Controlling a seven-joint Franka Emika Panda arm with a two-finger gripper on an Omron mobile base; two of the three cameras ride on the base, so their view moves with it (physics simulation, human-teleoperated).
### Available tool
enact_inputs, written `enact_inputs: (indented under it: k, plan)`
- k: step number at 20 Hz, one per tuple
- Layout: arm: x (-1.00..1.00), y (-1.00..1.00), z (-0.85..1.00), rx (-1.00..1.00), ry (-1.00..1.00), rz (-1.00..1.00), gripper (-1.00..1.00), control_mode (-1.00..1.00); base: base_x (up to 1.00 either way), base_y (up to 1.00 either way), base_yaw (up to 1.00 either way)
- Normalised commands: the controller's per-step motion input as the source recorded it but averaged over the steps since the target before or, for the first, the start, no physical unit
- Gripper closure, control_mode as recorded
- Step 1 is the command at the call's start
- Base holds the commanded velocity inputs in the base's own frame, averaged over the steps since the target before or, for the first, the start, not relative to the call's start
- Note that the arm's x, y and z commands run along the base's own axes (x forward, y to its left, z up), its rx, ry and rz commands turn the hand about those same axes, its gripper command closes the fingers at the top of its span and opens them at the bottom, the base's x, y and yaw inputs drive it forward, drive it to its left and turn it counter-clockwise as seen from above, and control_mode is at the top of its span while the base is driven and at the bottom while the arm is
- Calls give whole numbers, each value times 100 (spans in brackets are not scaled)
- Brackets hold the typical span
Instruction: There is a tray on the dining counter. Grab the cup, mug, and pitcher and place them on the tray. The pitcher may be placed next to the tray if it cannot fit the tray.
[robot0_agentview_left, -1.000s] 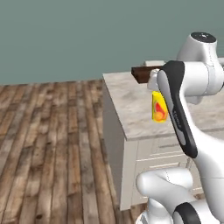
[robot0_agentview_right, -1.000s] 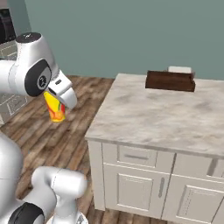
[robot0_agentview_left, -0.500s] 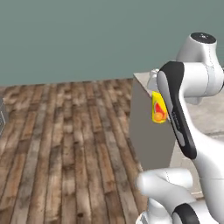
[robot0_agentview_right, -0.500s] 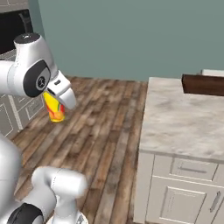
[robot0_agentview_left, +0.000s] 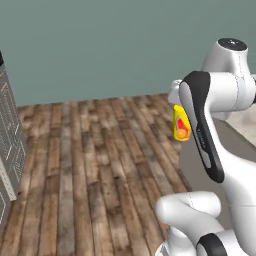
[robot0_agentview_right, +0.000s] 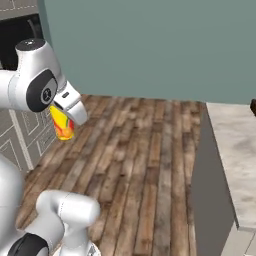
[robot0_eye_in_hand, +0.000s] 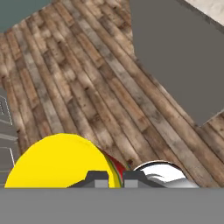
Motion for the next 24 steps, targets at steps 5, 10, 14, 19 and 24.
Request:
enact_inputs:
  k: [5, 10, 14, 19, 24]
  plan:
    - [0, 0, 0, 0, 0, 0, 100, 100, 100, 100, -19]
    - [0, 0, 0, 0, 0, 0, 100, 100, 99, 71, -36]
    - [0, 0, 0, 0, 0, 0, 100, 100, 85, 53, -52]
    - [0, 0, 0, 0, 0, 0, 100, 100, 71, 55, -66]
    - [0, 0, 0, 0, 0, 0, 100, 100, 55, 84, -72]
